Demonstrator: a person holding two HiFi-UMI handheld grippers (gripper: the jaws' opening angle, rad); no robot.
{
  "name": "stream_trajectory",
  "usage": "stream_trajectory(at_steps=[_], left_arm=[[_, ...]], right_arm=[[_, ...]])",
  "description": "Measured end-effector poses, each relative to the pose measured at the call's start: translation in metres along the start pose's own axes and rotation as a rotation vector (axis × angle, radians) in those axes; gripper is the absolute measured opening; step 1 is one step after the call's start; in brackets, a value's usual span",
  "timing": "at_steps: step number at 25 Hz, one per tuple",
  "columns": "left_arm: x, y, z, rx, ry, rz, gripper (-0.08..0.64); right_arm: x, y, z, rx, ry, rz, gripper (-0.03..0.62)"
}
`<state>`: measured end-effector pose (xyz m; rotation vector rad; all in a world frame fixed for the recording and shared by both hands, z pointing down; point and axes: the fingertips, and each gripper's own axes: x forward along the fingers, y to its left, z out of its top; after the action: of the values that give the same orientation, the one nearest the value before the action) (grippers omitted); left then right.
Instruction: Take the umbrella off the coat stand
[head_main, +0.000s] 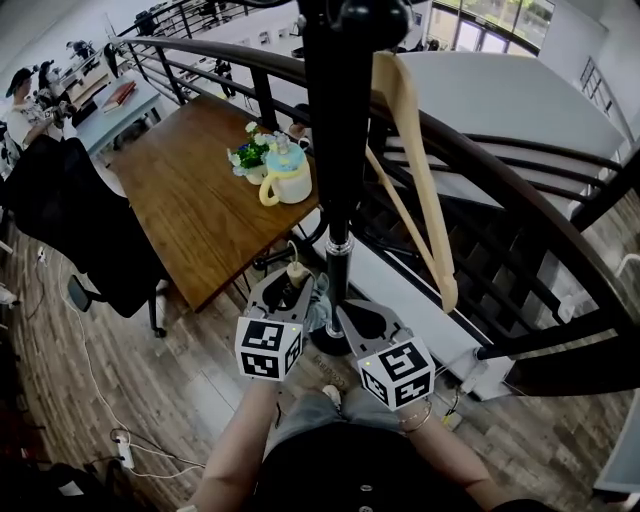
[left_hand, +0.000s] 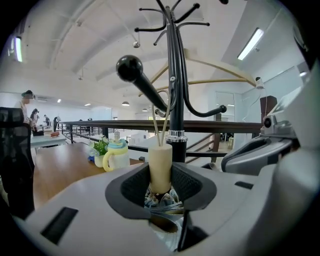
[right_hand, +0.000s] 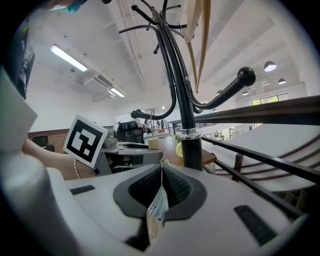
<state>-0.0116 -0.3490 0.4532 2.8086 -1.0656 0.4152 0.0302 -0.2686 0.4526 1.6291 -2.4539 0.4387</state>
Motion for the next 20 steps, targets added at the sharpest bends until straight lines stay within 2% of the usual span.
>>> stream_trajectory(at_steps=[8, 20], left_arm=[[-0.010, 0.004, 0.025, -0.016, -0.065, 0.032, 0.143], [-0.042, 0.019, 0.033, -0.038, -0.103, 0.154, 0.143]], right_arm=[[0.003, 0.005, 0.016, -0.052, -0.004, 0.052, 0.029], [0.006, 0.014, 0.037, -0.106, -0.029, 0.127, 0.029]])
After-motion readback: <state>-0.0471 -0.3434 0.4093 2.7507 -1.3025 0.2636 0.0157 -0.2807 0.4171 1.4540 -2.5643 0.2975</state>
